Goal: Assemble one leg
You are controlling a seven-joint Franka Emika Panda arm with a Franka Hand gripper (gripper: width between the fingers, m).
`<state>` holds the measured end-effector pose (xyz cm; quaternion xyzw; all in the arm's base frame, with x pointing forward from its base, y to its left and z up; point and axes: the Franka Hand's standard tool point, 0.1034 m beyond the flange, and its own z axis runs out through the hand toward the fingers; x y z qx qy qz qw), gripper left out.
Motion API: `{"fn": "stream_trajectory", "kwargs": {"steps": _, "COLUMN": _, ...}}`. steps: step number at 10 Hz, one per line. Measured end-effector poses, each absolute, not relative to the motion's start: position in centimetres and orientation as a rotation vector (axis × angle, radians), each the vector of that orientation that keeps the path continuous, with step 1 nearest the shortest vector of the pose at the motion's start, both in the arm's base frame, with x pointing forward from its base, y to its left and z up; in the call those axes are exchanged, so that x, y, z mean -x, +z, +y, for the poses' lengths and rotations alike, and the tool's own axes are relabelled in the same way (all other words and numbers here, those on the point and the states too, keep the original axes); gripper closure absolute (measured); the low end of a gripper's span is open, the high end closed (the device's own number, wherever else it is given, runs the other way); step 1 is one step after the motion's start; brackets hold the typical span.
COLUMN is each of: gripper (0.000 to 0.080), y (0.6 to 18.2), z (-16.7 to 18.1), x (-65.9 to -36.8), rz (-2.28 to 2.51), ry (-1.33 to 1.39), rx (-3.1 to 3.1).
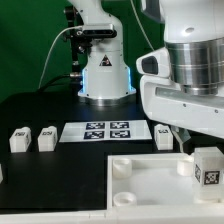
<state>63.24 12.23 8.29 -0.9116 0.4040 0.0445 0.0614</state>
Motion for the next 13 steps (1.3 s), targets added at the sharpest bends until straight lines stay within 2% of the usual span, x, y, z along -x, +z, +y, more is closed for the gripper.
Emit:
{"fn": "stream_trajectory", "kwargs": {"steps": 3, "gripper": 0.0151, "y": 8.2, "z": 12.1, "x": -63.2, "rz": 0.808, "ry": 0.106, "rx": 2.896}}
{"fn": "stream_trajectory", "kwargs": {"steps": 5, "gripper": 0.0151, "y": 8.4, "z": 11.7, "x": -64.1, "rz": 0.234, "ry": -0.014, "rx": 3.034}}
{"fn": "stream_trajectory", "kwargs": {"steps": 6, "gripper": 0.0151, "y": 8.3, "z": 11.7, "x": -64.1, "rz": 0.154, "ry": -0.031, "rx": 3.038}}
{"fn": "stream_trajectory", "kwargs": {"steps": 7, "gripper": 0.0241, "y": 8.3, "z": 11.7, "x": -64.1, "rz": 0.178, "ry": -0.029, "rx": 3.035}}
{"fn": "stream_trajectory", "kwargs": {"steps": 8, "gripper": 0.0424, "y": 8.3, "z": 11.7, "x": -64.1, "rz": 0.247, "ry": -0.025, "rx": 3.029}}
{"fn": "stream_trajectory", "kwargs": {"steps": 9, "gripper": 0.0505, "y": 8.3, "z": 11.6, "x": -64.1, "rz": 0.244, "ry": -0.026, "rx": 3.03}}
{"fn": "stream_trajectory", "kwargs": {"steps": 10, "gripper": 0.0505, "y": 8.3, "z": 11.6, "x": -64.1, "rz": 0.299, "ry": -0.023, "rx": 3.023}}
{"fn": "stream_trajectory", "kwargs": {"steps": 13, "gripper": 0.0505, "y": 8.3, "z": 11.0, "x": -64.1, "rz": 1.0, "ry": 0.023, "rx": 2.855}}
